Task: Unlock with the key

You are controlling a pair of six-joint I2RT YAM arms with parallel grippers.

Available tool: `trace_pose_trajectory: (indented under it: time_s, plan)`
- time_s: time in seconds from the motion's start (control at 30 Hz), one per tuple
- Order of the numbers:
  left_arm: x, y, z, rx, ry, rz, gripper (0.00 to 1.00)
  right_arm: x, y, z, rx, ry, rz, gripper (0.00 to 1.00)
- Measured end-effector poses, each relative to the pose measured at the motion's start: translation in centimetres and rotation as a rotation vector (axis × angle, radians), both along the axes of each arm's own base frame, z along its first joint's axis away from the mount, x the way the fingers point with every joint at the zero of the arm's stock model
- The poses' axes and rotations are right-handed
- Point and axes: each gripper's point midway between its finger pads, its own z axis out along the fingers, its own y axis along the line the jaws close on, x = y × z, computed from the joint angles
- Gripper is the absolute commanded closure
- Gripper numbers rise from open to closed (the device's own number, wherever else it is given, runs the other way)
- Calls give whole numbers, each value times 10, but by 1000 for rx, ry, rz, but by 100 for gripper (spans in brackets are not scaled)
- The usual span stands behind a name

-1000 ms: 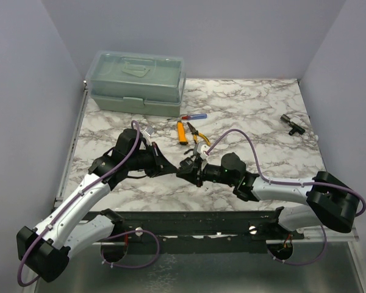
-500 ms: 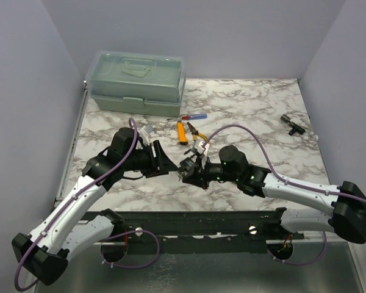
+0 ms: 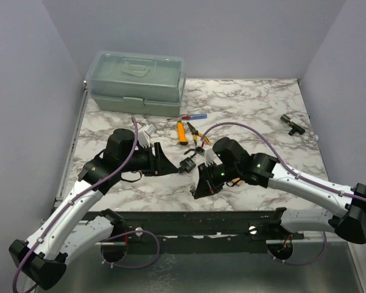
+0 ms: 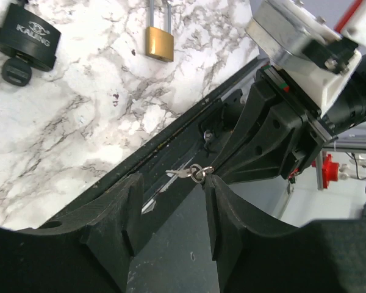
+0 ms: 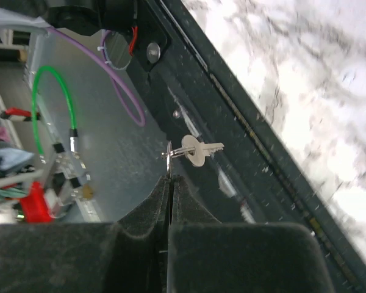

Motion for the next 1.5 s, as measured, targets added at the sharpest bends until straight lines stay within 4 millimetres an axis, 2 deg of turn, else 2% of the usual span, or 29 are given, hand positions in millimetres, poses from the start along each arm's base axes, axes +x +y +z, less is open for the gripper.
trace_pose_trajectory:
  time_s: [0.2,0.33,0.43,0.5,0.63,0.73,0.9,1.0,1.23,1.5]
  plan:
    - [-10,-9,-18,-81,26,-53,51,-14,-15,-5,-155,218,-120,100]
    - [-14,-14,-27,-137,40,-62,51,-15,-29,-32,-369,326,-209,100]
    - [-14,-16,-32,-161,48,-62,51,-19,-35,-51,-458,374,-215,100]
    - [-14,-18,-36,-173,53,-63,50,-24,-37,-54,-468,396,-197,100]
    - [-19,-23,-35,-218,46,-88,43,-32,-28,-45,-403,430,-131,100]
    - [-26,-25,-26,-268,19,-125,38,-37,-13,-28,-293,440,-57,100]
    - [-39,-27,-5,-348,-40,-195,37,-42,3,-3,-159,446,47,100]
    - [-44,-28,-1,-371,-51,-222,40,-44,11,11,-96,438,96,100]
    - [-56,-31,-8,-394,-22,-274,47,-43,22,43,13,390,178,100]
    - [-74,-36,5,-443,-29,-366,60,-44,24,48,44,374,209,100]
